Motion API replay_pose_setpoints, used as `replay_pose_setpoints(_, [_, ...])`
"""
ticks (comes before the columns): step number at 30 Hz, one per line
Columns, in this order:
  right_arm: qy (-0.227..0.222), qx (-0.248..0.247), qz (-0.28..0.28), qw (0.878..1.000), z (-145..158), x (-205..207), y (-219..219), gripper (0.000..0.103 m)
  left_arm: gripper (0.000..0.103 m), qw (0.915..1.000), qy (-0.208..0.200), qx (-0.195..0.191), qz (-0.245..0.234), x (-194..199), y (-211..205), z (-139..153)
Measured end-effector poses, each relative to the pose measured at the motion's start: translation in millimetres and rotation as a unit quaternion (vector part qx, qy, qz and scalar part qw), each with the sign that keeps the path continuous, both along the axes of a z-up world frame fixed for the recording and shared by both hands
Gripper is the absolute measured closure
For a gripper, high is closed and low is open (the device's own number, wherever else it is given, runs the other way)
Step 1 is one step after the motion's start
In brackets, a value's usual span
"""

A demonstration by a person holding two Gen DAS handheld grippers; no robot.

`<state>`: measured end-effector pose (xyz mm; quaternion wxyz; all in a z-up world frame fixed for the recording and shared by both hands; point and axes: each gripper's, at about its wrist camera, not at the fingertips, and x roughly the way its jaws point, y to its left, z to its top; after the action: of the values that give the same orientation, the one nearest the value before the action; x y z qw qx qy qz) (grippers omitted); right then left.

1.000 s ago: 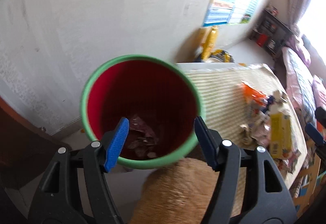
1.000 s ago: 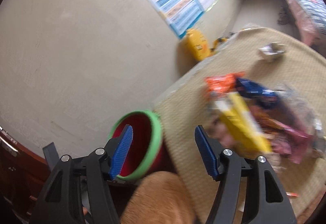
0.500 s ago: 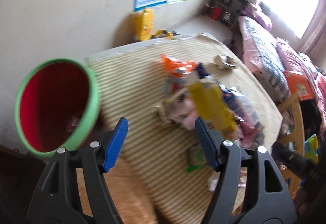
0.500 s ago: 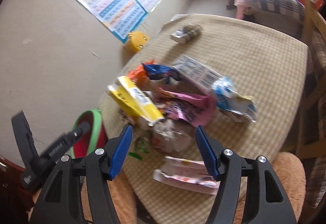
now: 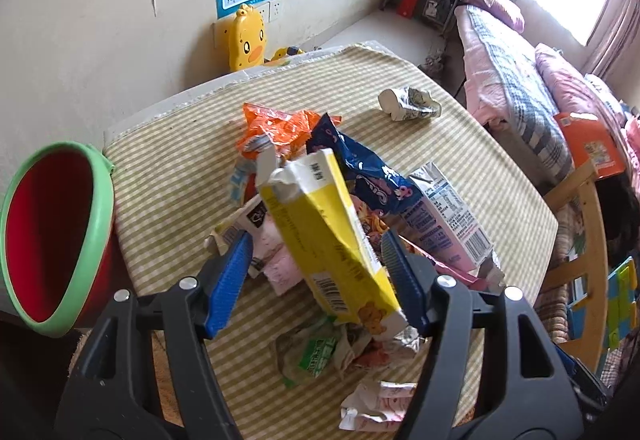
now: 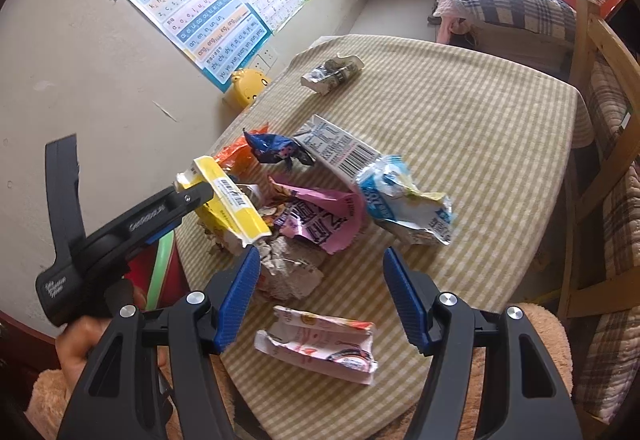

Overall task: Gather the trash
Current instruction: 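Return both tools to the table pile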

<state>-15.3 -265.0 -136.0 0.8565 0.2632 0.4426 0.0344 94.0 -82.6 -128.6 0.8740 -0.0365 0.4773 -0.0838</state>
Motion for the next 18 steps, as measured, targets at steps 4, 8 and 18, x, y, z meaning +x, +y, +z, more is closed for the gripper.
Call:
replay_pose_setpoints(4, [0.005, 0.001, 0.002, 1.0, -4.3, -2.4, -4.6, 0.04, 0.059, 0.9998, 0.012, 0.01, -0.012, 3.3, -8.8, -6.3])
replay_pose_setpoints(8, [0.009, 0.002, 0.005, 1.0, -8.4, -2.7, -6.0, 0.04, 0.076, 0.9995, 0.021, 0.013, -0.02, 3.6, -10.3, -10.5])
replay_pose_setpoints(18, [0.045, -0.004, 0.074, 0.996, -27.3, 10.6, 16.5, 0.04, 0.08, 0.9996, 0.012, 0.019, -0.017, -3.9, 6.9, -0.1])
